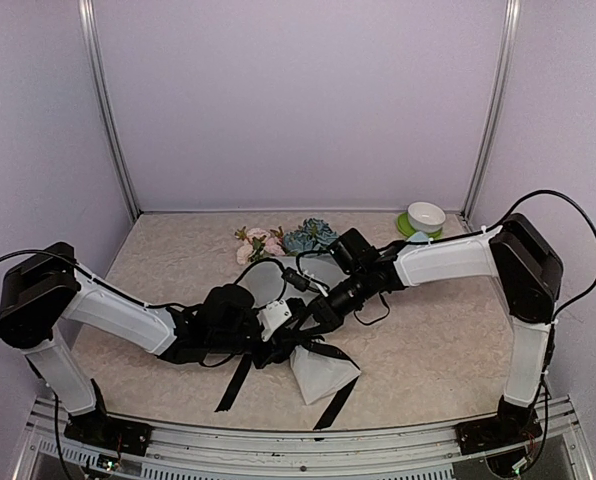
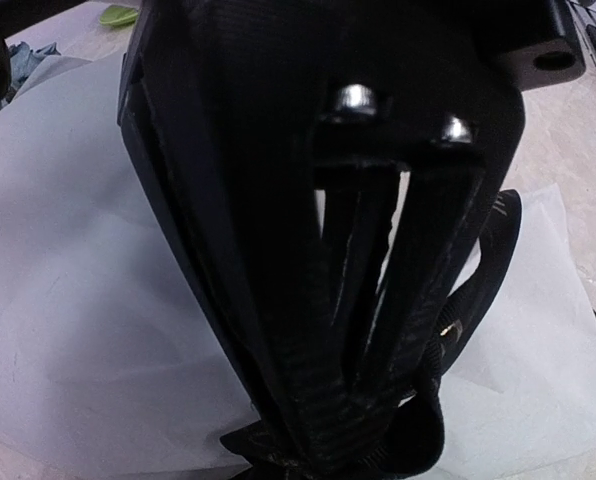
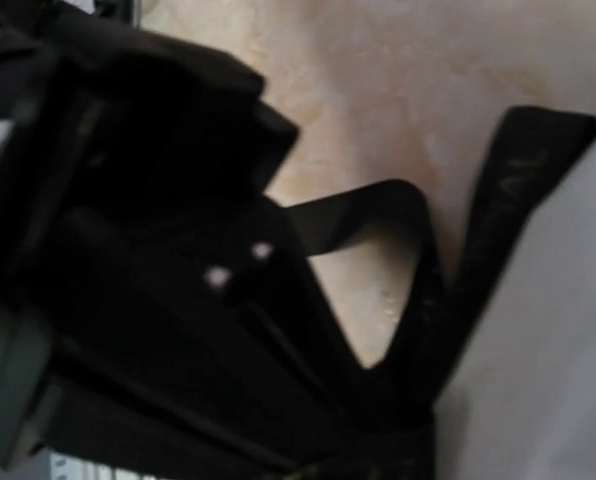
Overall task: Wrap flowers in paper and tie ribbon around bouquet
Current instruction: Cross the half-tied ribbon over the folded bouquet.
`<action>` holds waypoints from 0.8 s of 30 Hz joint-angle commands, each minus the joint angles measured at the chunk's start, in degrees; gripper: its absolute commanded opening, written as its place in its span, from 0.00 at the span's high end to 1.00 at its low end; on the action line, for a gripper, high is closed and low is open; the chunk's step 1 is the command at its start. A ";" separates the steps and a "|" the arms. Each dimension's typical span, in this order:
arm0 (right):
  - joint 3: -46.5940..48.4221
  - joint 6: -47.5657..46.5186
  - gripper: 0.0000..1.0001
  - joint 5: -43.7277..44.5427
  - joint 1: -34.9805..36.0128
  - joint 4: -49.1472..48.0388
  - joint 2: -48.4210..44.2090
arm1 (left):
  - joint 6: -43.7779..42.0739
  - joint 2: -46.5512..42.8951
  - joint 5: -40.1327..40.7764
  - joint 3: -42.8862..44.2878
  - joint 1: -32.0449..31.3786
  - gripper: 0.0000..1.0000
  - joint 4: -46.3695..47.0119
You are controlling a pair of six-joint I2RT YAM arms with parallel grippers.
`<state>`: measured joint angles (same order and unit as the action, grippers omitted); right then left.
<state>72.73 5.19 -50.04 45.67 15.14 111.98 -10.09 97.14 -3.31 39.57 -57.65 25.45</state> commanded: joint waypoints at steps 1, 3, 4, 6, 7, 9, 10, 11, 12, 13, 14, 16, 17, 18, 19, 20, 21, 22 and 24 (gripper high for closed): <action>0.85 -0.42 0.91 -1.96 0.39 -0.95 1.01 | 1.52 -2.02 -1.70 -0.63 1.05 0.95 2.88; 0.90 -0.53 0.91 -0.73 0.38 -0.49 1.41 | 2.09 -2.87 -2.73 -1.77 1.44 0.95 4.76; 0.94 -0.65 0.91 -0.12 0.46 -0.33 1.51 | 2.35 -3.19 -3.01 -2.20 1.62 0.95 5.54; 1.44 -1.70 0.91 1.88 0.58 1.50 1.78 | 2.52 -3.60 -3.15 -2.48 1.87 0.95 6.13; 1.75 -2.56 0.91 2.77 0.71 2.52 1.91 | 2.60 -3.62 -3.03 -2.48 1.96 0.95 6.10; 2.07 -3.87 0.89 2.45 0.72 3.69 1.50 | 2.58 -3.48 -3.13 -2.53 2.10 0.94 6.14; 1.94 -4.21 0.88 2.07 0.79 3.81 1.29 | 2.60 -3.33 -3.24 -2.49 2.17 0.94 6.18; 2.01 -4.49 0.86 1.96 0.82 4.01 1.14 | 2.57 -3.20 -3.53 -2.48 2.20 0.94 6.29; 2.12 -4.75 0.85 1.92 0.83 4.20 1.08 | 2.61 -3.05 -3.74 -2.44 2.27 0.93 6.42; 2.14 -4.83 0.83 1.63 0.90 4.39 1.14 | 2.66 -2.88 -4.00 -2.40 2.33 0.93 6.60; 2.15 -4.84 0.81 1.42 1.00 4.27 1.20 | 2.69 -2.79 -4.29 -2.39 2.28 0.92 6.82; 2.12 -4.84 0.76 0.49 1.35 4.04 1.38 | 2.94 -2.48 -4.89 -2.35 2.28 0.92 7.43; 2.23 -4.84 0.75 0.21 1.56 4.07 1.48 | 3.10 -2.29 -5.12 -2.27 2.28 0.91 7.56; 2.33 -4.88 0.74 -0.09 1.95 4.03 1.53 | 3.31 -2.03 -5.25 -2.18 2.28 0.91 7.63; 2.24 -4.99 0.74 -0.61 2.06 3.98 1.43 | 3.25 -1.97 -5.70 -2.01 2.28 0.90 7.61; 1.91 -4.74 0.73 -1.27 2.17 3.19 1.09 | 3.09 -1.80 -6.13 -1.96 2.20 0.90 7.53; 1.35 -4.00 0.73 -1.84 2.22 2.02 0.56 | 3.07 -1.74 -6.52 -1.88 2.20 0.89 7.30; 1.07 -3.53 0.73 -1.91 2.11 1.21 0.08 | 3.01 -1.84 -6.71 -1.91 2.26 0.89 7.01; 0.91 -2.74 0.75 -0.42 2.09 0.46 -0.38 | 3.32 -2.24 -6.83 -2.43 2.26 0.89 6.88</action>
<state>73.60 1.32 -49.41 47.16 18.00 112.84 -7.49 95.13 -8.40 37.39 -55.64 30.44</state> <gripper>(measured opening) 0.263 0.106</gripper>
